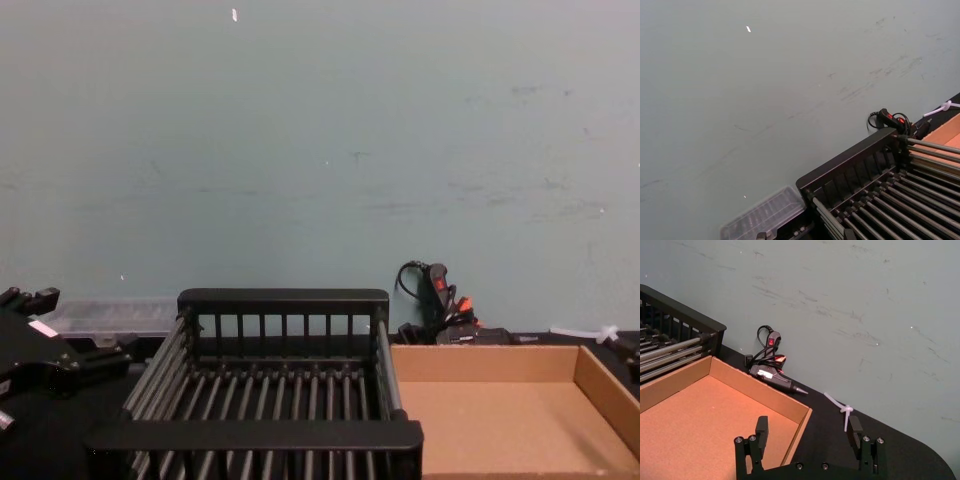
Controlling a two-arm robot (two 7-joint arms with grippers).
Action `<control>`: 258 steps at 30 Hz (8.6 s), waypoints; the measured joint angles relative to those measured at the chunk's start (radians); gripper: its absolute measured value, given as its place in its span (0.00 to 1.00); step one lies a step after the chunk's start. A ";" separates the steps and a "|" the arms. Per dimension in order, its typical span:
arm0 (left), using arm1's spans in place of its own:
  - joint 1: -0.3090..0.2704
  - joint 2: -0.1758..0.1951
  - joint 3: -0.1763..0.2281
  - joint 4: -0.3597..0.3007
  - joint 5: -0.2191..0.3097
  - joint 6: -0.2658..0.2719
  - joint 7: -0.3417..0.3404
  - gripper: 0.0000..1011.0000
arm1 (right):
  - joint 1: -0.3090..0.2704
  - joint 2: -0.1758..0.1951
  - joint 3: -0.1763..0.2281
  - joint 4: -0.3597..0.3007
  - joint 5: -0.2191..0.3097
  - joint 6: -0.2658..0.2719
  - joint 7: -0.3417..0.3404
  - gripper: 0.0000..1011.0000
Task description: Pick up the white tape and place it into the black box , Pick up the silver tape and place it into the brown box.
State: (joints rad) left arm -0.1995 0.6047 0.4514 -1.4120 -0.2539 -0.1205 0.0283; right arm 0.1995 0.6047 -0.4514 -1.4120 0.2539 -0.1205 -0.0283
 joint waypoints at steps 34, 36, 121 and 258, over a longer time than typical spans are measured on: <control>0.000 0.000 0.000 0.000 0.000 0.000 0.000 0.99 | 0.000 0.000 0.000 0.000 0.000 0.000 0.000 0.99; 0.000 0.000 0.000 0.000 0.000 0.000 0.000 0.99 | 0.000 0.000 0.000 0.000 0.000 0.000 0.000 0.99; 0.000 0.000 0.000 0.000 0.000 0.000 0.000 0.99 | -0.279 0.039 0.173 -0.329 0.138 0.113 0.145 0.99; 0.000 0.000 0.000 0.000 0.000 0.000 0.000 0.99 | -0.349 -0.124 0.216 -0.353 -0.014 0.502 0.311 0.50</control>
State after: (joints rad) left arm -0.1995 0.6047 0.4514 -1.4120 -0.2539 -0.1205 0.0283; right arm -0.1492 0.4806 -0.2355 -1.7647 0.2394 0.3813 0.2825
